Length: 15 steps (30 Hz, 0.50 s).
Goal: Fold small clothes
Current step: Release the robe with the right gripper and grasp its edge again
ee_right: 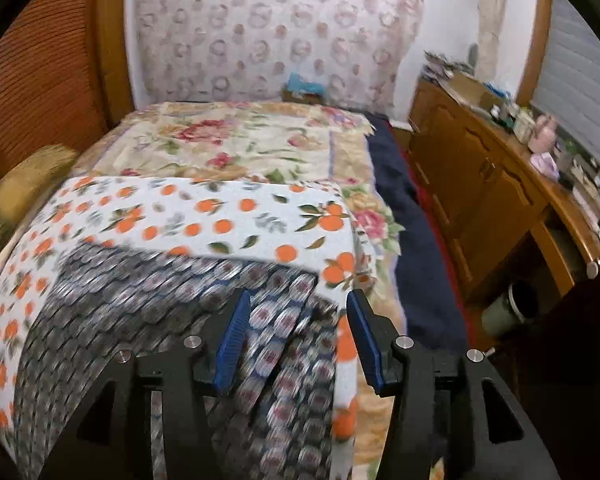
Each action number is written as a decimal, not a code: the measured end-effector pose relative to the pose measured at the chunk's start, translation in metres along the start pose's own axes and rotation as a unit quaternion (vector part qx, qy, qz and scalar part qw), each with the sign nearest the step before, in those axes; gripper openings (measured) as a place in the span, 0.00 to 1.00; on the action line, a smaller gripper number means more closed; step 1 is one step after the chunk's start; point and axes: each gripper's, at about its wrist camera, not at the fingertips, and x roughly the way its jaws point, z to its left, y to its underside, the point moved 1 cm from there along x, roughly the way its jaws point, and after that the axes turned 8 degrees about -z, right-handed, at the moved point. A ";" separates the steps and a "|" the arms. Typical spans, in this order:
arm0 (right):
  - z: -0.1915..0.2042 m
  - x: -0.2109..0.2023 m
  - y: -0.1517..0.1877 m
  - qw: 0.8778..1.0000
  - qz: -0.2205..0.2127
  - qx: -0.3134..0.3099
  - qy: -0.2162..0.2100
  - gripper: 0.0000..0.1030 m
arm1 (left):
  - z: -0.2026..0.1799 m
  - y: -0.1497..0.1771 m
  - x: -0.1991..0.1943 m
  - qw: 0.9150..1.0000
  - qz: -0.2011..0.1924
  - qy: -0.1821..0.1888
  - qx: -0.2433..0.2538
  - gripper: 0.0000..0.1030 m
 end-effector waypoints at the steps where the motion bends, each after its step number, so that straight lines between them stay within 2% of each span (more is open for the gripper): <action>1: 0.008 -0.010 0.007 1.000 -0.003 -0.005 -0.008 0.51 | -0.001 0.000 0.000 1.000 0.000 0.001 0.002 0.88; 7: 0.067 -0.063 0.069 0.994 0.001 -0.030 -0.103 0.51 | -0.007 0.002 -0.001 1.000 0.004 -0.004 0.016 0.88; 13: 0.106 -0.083 0.112 0.989 0.019 -0.029 -0.147 0.51 | -0.008 0.003 -0.002 1.000 0.006 -0.009 0.019 0.88; 15: 0.114 -0.082 0.119 0.988 0.027 -0.034 -0.147 0.51 | -0.009 0.004 -0.002 1.000 0.008 -0.009 0.021 0.88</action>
